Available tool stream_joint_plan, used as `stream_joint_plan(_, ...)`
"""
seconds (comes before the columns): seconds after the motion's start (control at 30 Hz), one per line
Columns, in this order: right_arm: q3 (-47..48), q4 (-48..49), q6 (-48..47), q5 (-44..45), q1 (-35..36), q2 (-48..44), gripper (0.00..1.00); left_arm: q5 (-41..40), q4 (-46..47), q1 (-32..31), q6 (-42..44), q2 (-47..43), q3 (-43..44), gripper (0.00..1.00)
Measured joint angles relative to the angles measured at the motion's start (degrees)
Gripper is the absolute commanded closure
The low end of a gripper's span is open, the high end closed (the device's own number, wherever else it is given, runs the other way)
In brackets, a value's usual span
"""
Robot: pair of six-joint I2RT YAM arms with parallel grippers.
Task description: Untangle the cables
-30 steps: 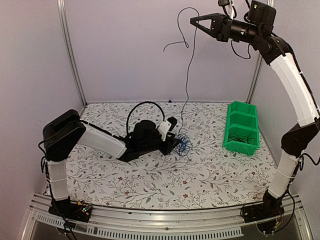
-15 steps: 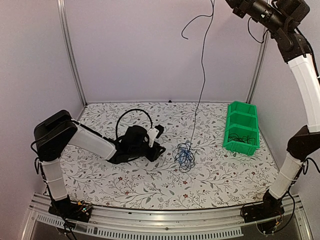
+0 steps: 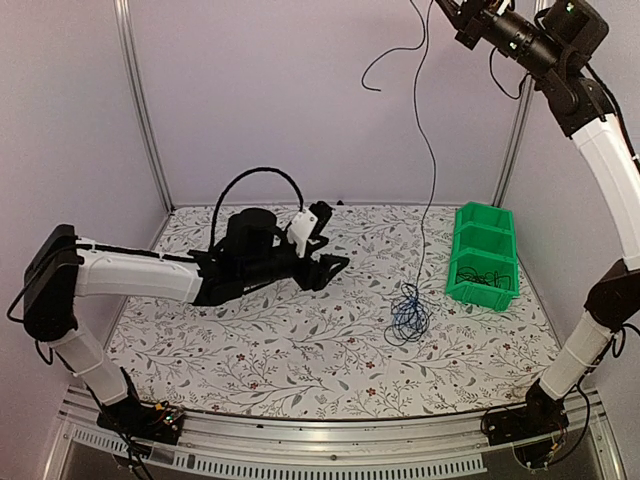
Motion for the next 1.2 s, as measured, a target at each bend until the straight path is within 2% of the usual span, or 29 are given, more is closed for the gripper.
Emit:
stream_joint_plan(0.13, -3.76, -1.44, -1.03, 1.31, 0.0, 0.0, 1.0, 4.61, 1.36, -1.4, 3.54, 3.54, 10.45, 0.29)
stream_joint_plan(0.3, -4.74, -2.82, -2.05, 2.71, 0.0, 0.15, 1.0, 11.37, 3.48, -3.04, 11.21, 12.7, 19.98, 0.28)
stream_joint_plan(0.37, -4.74, -2.67, -2.32, 2.82, 0.0, 0.31, 1.0, 13.88, 4.55, -3.65, 11.67, 17.81, 23.76, 0.36)
stream_joint_plan(0.47, -4.7, -2.43, -2.45, 2.71, 0.0, 0.94, 1.0, 14.27, 6.95, -4.22, 8.52, 24.26, 27.26, 0.6)
stream_joint_plan(0.53, -4.66, -2.4, -2.36, 2.64, 0.0, 1.49, 1.0, 13.49, 8.11, -4.42, 4.63, 27.28, 28.0, 0.72)
stream_joint_plan(0.63, -4.66, -2.49, -1.99, 2.51, 0.0, 2.23, 1.0, 11.76, 9.01, -4.0, 0.11, 28.81, 26.51, 0.81)
stream_joint_plan(0.77, -5.46, -2.56, -1.75, 2.54, 0.0, 2.19, 1.0, 10.75, 11.45, -3.06, -3.91, 27.23, 23.26, 1.0)
stream_joint_plan(0.83, -6.78, -2.45, -1.75, 2.54, 0.0, 1.75, 0.99, 10.36, 12.0, -2.38, -5.22, 26.01, 22.82, 1.0)
stream_joint_plan(0.87, -7.63, -2.49, -1.75, 2.58, 0.0, 1.46, 0.9, 10.23, 12.5, -2.14, -5.57, 25.49, 22.84, 1.0)
stream_joint_plan(0.97, -12.92, -3.06, -1.62, 2.69, -0.31, -0.31, 0.53, 9.29, 12.76, -1.4, -6.91, 22.77, 22.95, 1.0)
stream_joint_plan(1.03, -19.65, -3.32, -1.31, 1.79, -1.07, -2.4, 0.35, 9.01, 12.76, -1.05, -8.02, 20.55, 23.45, 1.0)
stream_joint_plan(1.1, -28.37, -3.89, -0.76, 0.44, -2.19, -4.5, 0.26, 8.28, 12.66, -0.79, -9.33, 18.18, 24.55, 1.0)
stream_joint_plan(1.2, -40.94, -4.48, -0.17, -1.27, -3.23, -6.14, 0.22, 7.45, 11.56, -0.59, -10.75, 15.82, 27.04, 1.0)
